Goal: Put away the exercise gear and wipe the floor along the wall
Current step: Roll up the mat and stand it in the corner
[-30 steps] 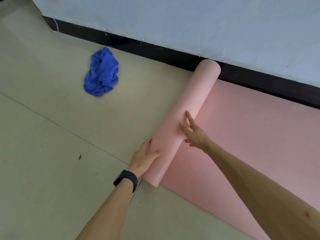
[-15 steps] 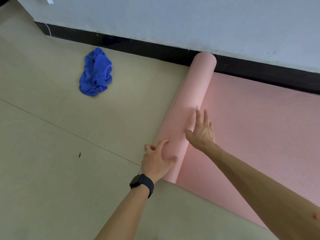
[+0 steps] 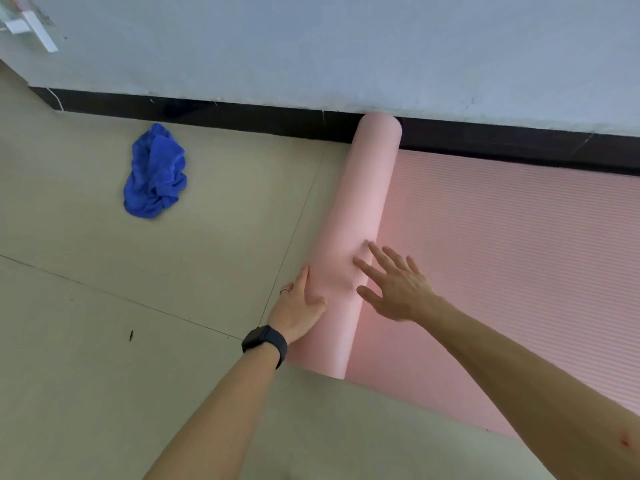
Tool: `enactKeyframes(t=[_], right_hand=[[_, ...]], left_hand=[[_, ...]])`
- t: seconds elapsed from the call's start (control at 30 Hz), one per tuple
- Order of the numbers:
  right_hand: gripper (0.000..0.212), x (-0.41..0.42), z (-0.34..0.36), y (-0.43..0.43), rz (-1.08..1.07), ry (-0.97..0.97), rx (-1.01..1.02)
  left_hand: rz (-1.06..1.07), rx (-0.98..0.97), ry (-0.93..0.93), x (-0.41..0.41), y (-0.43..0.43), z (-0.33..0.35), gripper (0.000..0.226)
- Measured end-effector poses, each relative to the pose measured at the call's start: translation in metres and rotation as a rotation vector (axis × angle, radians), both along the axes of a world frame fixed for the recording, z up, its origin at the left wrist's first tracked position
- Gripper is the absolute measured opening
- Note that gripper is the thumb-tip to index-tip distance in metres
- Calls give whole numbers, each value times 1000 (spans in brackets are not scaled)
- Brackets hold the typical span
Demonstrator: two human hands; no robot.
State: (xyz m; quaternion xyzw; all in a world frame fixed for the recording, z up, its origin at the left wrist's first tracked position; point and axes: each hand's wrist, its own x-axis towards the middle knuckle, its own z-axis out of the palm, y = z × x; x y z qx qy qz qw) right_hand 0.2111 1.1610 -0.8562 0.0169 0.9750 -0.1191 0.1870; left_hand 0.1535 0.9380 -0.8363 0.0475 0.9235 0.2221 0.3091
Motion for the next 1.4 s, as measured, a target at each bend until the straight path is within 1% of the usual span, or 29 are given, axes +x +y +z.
enactKeyframes(t=[0.03,0.07,0.17,0.27,0.37,0.43,0.5,0.53,0.57,0.6,0.67,0.7,0.73,0.77,0.87,0.93,1.1,1.17,1.23,1.3,1.37,1.4], right_hand=[[60,-1,5,3,-20,12,-21],[58,-3,10,7,-55,39,-50],[53,-11,25,15,-155,141,-118],[52,-21,28,19,-76,163,-41],[50,-19,24,30,-10,111,31],[54,-7,22,44,-31,88,17],[65,11,21,56,-82,86,-18],[67,20,19,61,-111,85,-44],[65,28,17,64,-137,78,-71],[61,36,16,68,-159,62,-92],[53,46,15,75,-178,24,-114],[51,49,16,81,-179,8,-121],[50,50,19,88,-177,-3,-123],[50,51,23,95,-172,0,-118],[46,50,36,115,-147,107,-100],[47,49,41,126,-115,167,-103],[53,55,35,153,94,161,49],[53,58,30,167,157,153,87],[54,62,28,181,213,168,105],[56,69,25,192,289,196,125],[61,82,21,203,352,213,153],[65,90,19,207,353,214,160]], left_hand=[[10,45,-60,1,3,-2,83],[-1,59,-51,4,6,-4,84],[-74,10,101,17,11,-1,83],[-196,-75,212,35,30,7,85],[-313,-146,275,50,54,14,87],[-322,-88,286,52,62,16,81],[-187,43,263,45,67,17,71],[-111,78,254,40,70,16,69],[-68,79,249,34,74,14,72],[-71,54,207,31,78,11,78],[-74,55,-7,31,92,8,93],[-63,76,-113,35,100,7,96],[-64,88,-151,41,107,5,95],[-71,80,-129,48,113,4,93],[-102,-9,81,70,128,5,88],[-138,-83,193,90,141,7,88],[-152,-373,420,141,185,11,95],[-194,-437,504,156,199,10,94],[-220,-461,561,169,208,4,94],[-261,-441,625,183,212,4,91],[-356,-390,675,196,214,5,82],[-396,-330,677,199,214,6,75]])
